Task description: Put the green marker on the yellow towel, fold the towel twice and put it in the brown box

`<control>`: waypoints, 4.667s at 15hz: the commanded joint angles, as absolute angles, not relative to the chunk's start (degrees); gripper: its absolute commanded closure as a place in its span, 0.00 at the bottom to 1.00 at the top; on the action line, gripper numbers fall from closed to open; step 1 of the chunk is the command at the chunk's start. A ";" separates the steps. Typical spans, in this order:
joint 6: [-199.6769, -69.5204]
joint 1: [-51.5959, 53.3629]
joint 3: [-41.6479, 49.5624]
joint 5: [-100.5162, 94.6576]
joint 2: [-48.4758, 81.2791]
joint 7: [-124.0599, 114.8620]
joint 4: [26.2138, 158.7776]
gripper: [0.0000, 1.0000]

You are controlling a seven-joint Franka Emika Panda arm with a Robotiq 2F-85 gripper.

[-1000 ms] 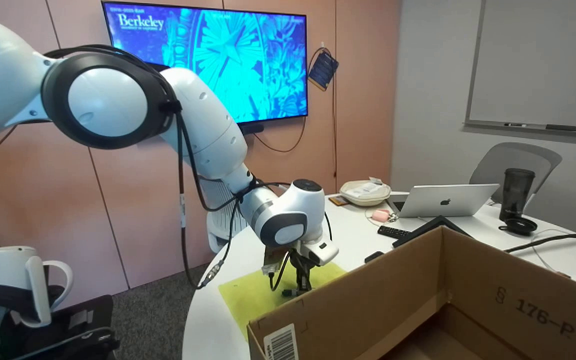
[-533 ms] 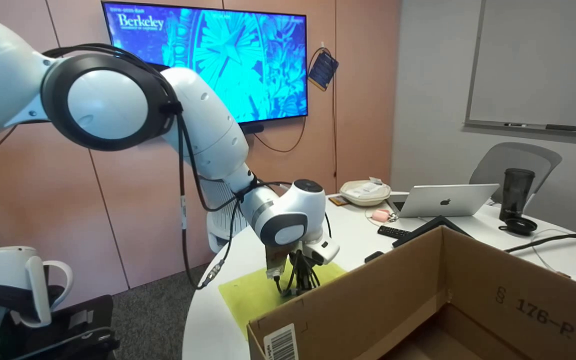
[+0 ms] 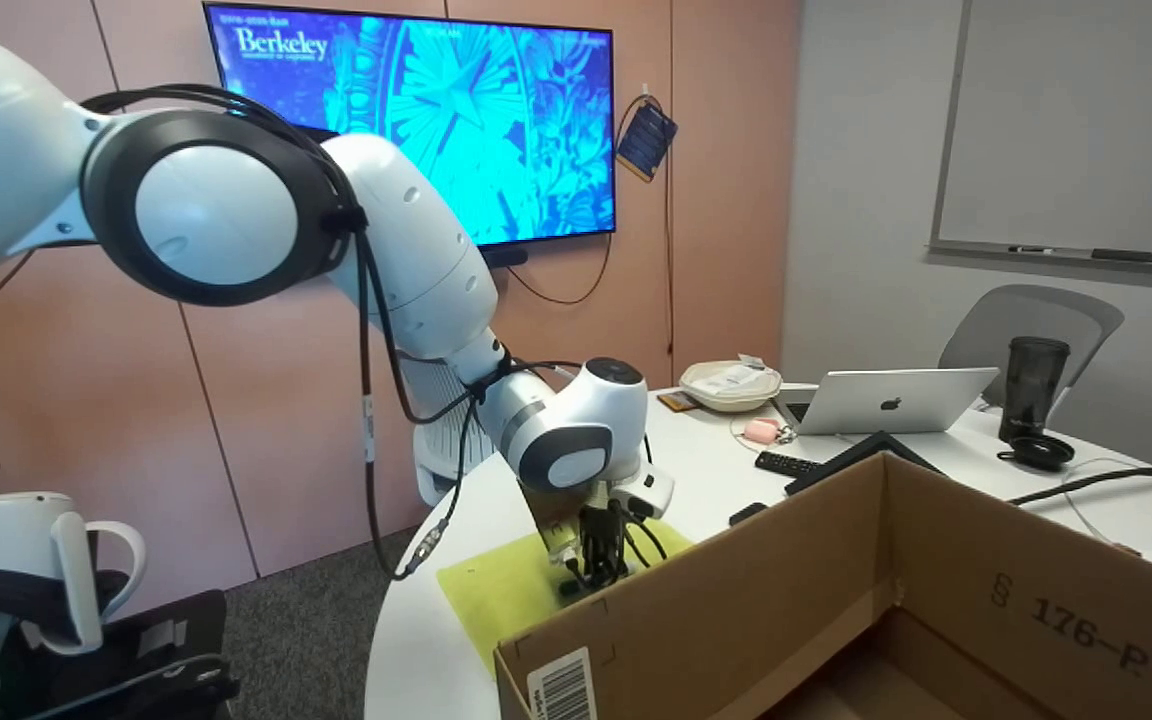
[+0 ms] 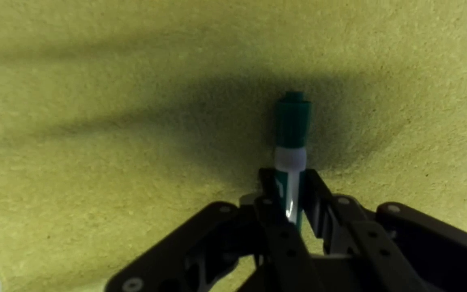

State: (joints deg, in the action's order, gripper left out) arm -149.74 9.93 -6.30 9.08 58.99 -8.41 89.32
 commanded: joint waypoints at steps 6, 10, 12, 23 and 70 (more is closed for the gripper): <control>-151.98 6.90 -8.41 9.41 55.75 -4.48 93.72 0.19; -154.57 2.61 -11.12 11.10 51.64 -1.86 99.61 0.00; -156.05 0.01 -12.56 12.63 49.41 -0.68 103.41 0.00; -171.35 2.94 -4.72 11.83 43.29 -7.77 121.92 0.00; -170.49 10.98 -0.69 11.16 44.94 -14.38 123.70 0.95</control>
State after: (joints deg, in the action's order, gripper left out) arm -171.21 13.90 1.99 11.60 45.03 -15.62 124.16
